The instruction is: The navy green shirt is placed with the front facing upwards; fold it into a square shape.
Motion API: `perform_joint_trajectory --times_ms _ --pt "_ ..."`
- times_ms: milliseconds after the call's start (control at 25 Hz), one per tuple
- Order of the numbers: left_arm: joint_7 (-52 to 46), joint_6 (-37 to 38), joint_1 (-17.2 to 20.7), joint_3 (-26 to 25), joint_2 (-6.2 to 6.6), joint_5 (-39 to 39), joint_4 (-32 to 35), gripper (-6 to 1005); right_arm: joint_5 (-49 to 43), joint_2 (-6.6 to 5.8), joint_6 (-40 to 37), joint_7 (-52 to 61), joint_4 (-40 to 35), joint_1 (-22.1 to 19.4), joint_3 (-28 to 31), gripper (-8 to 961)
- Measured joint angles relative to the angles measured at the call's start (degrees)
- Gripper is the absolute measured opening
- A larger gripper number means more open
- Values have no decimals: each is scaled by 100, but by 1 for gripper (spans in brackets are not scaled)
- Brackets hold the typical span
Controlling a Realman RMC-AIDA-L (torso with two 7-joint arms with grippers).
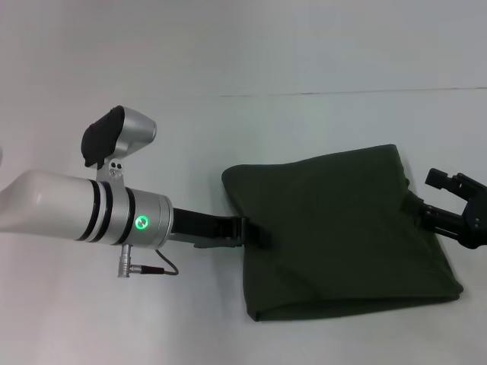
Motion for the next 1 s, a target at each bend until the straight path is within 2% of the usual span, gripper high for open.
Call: perform_joint_trajectory --times_ms 240,360,480,720,840,1000 --pt "44 -12 112 -46 31 0 188 279 5 29 41 0 0 15 15 920" --pt "48 -27 387 -52 45 0 611 188 11 53 76 0 0 19 70 915" --pt "56 -1 688 -180 78 39 1049 139 12 73 129 1 15 31 132 911" --pt "192 278 1018 -644 218 123 1305 117 55 103 279 1 93 83 146 912" --pt "445 432 1125 -977 221 195 1309 117 64 112 323 0 174 140 146 912" --pt "684 451 1175 -1031 193 199 1301 116 71 111 355 3 215 218 146 912"
